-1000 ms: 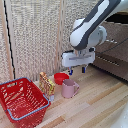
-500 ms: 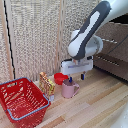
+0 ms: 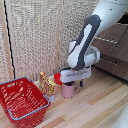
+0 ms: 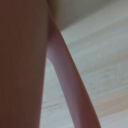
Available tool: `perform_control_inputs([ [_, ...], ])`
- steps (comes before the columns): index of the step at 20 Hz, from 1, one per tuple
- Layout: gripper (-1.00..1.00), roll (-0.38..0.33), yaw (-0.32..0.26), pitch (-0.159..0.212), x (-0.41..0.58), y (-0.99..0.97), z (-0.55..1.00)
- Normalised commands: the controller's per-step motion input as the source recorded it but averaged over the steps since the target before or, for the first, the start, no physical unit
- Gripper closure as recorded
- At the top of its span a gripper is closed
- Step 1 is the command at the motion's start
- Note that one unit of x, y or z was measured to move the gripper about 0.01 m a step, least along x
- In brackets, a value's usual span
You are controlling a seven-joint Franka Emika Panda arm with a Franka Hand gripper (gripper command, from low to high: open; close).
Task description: Compassionately, move the pinch receptors towards pink recepticle. Embrace the recepticle delicately and rise accordingly. Progress forward guided by applied tension and move towards the highest section of the storage unit. Place the recepticle delicately and shut the storage unit.
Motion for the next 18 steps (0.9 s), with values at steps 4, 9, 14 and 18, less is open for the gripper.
perform_control_inputs([
  [4,1.0,-0.144,0.134,0.0,0.021,0.28,-0.26],
  [9,1.0,-0.143,0.119,0.0,0.006,0.3,-0.24],
  [14,1.0,-0.069,0.036,0.053,-0.079,0.2,-0.17],
  [18,1.0,-0.047,0.027,0.022,-0.031,0.04,-0.03],
])
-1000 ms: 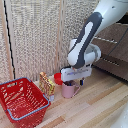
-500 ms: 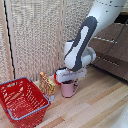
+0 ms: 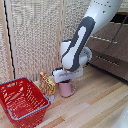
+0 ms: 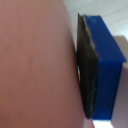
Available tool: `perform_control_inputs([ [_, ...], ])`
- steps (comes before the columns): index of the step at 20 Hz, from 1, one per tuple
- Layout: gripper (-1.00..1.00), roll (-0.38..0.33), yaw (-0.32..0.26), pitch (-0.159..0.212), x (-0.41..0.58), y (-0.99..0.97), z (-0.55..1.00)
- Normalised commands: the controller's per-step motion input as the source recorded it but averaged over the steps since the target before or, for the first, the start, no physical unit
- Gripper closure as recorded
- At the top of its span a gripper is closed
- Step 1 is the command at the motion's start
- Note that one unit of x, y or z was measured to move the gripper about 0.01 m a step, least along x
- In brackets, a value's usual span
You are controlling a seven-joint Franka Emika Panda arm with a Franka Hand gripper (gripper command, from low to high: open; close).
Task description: Compassionately, move the pinch receptors towards pink recepticle. Embrace the recepticle delicately and rise accordingly. Progress forward guided by applied tension and move towards the highest section of the storage unit. Place the recepticle delicately and shut the storage unit.
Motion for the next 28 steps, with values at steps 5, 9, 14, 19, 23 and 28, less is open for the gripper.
perform_control_inputs([
  [5,1.0,-0.092,-0.01,0.015,0.096,-0.02,0.48],
  [9,1.0,-0.096,-0.001,0.059,0.193,-0.02,0.69],
  [14,1.0,-0.079,0.0,0.076,0.209,0.0,0.69],
  [19,1.0,-0.044,0.0,0.066,0.329,0.0,0.68],
  [23,1.0,-0.042,0.0,0.038,0.415,-0.02,0.68],
  [28,1.0,0.012,-0.004,0.035,0.418,-0.01,0.82],
])
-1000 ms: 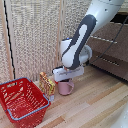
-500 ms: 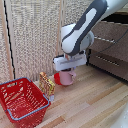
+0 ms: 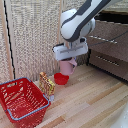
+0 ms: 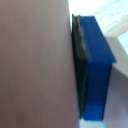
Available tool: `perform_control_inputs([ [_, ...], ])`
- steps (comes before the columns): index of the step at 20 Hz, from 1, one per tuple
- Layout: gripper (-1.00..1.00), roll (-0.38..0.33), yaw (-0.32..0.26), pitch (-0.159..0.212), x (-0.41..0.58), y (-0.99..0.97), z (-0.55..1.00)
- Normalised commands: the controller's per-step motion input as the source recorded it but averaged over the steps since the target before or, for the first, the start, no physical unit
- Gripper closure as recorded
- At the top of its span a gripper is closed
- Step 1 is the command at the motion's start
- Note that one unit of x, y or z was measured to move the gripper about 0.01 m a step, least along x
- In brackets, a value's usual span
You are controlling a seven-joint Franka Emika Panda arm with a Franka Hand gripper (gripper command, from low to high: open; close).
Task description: Compassionately, move the pinch receptors towards pink recepticle. Embrace the recepticle delicately and rise accordingly. Progress forward guided by applied tension and move towards the highest section of the storage unit. Place the recepticle delicately and shut the storage unit.
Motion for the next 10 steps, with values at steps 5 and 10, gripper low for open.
perform_control_inputs([
  [5,1.0,0.037,-0.002,0.091,0.337,0.0,0.91],
  [10,1.0,0.023,0.0,0.139,0.316,0.0,0.85],
])
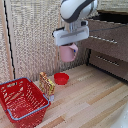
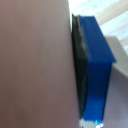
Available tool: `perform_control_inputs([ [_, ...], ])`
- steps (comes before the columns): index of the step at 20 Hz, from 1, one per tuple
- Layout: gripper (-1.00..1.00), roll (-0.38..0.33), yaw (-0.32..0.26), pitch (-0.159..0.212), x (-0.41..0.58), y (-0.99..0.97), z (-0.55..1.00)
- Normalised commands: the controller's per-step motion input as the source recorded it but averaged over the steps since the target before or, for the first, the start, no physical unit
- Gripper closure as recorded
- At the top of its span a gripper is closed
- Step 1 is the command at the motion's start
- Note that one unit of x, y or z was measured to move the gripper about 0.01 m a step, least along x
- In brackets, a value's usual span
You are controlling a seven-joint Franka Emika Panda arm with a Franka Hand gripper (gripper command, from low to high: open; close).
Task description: Compassionately, move the pinch receptors towards pink recepticle. Embrace the recepticle delicately and rise accordingly. Progress forward guided by applied tension and move towards the highest section of the storage unit. Place the recepticle delicately and shut the storage unit.
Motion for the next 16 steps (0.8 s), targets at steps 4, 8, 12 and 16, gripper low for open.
perform_control_inputs([
  [4,1.0,0.059,0.002,0.076,0.473,-0.04,0.9],
  [8,1.0,0.059,0.0,0.0,0.61,-0.14,0.96],
  [12,1.0,0.072,0.0,-0.013,0.604,-0.07,0.88],
  [16,1.0,0.084,0.0,0.0,0.481,-0.08,0.91],
])
